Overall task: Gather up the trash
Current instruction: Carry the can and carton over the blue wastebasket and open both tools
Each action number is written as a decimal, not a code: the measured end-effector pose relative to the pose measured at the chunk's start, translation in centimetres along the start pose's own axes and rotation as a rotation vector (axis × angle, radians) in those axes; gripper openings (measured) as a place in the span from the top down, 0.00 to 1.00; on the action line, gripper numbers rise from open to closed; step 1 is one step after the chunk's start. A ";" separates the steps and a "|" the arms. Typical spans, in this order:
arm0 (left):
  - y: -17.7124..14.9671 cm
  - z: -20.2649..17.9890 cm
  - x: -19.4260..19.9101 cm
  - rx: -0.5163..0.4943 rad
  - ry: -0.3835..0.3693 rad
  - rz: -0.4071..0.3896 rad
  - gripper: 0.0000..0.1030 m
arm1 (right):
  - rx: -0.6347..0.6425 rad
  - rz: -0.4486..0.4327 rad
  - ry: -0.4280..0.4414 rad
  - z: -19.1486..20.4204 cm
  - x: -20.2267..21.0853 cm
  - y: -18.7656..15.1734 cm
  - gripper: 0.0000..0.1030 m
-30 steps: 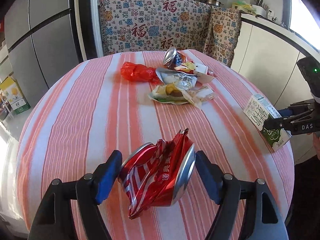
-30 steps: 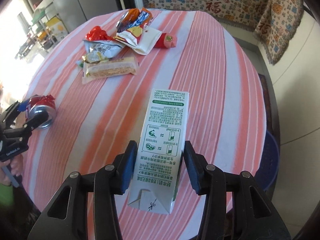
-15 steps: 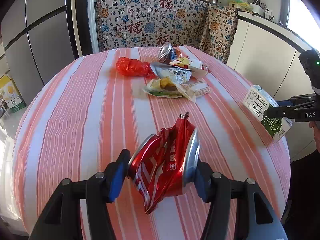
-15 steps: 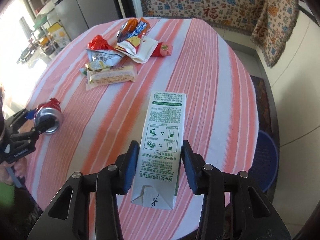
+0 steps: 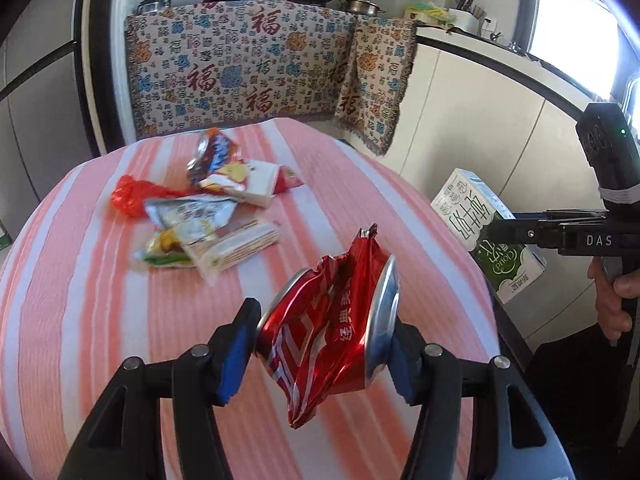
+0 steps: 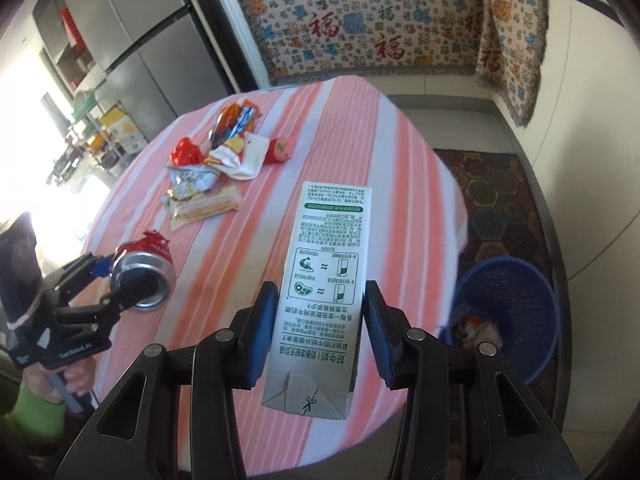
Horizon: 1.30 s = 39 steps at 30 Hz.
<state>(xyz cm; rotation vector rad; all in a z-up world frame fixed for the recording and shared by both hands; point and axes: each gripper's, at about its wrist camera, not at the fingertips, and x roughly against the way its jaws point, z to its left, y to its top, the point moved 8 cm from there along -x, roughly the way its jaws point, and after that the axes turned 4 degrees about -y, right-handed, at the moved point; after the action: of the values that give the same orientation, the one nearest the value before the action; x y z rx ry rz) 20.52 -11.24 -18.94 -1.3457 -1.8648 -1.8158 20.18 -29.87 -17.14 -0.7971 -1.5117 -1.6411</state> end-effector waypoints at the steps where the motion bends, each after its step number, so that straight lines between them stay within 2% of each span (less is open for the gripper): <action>1: 0.6 -1.2 -0.6 -0.008 -0.018 0.004 0.42 | -0.016 -0.008 -0.012 -1.3 0.5 0.1 0.57; 11: 6.0 -15.2 -8.2 -0.125 -0.176 0.042 0.42 | -0.191 -0.042 -0.149 -15.1 2.7 -0.6 0.57; 17: 7.9 -20.1 -13.9 -0.142 -0.226 0.083 0.42 | -0.249 -0.043 -0.178 -20.8 2.0 -0.8 0.57; 22: 8.0 -22.2 -18.6 -0.141 -0.237 0.127 0.42 | -0.279 -0.021 -0.180 -24.3 0.2 -1.5 0.57; 29: 7.5 -23.0 -23.6 -0.125 -0.227 0.178 0.42 | -0.326 -0.017 -0.169 -27.8 -2.1 -2.6 0.57; 39: 6.6 -24.3 -26.2 -0.127 -0.223 0.218 0.42 | -0.405 0.000 -0.141 -29.9 -3.5 -3.0 0.56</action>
<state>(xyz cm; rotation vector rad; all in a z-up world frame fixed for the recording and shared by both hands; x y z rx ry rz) 29.47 -45.42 -27.38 -1.7847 -1.6443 -1.7590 20.76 -59.11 -24.84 -1.1483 -1.2839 -1.9568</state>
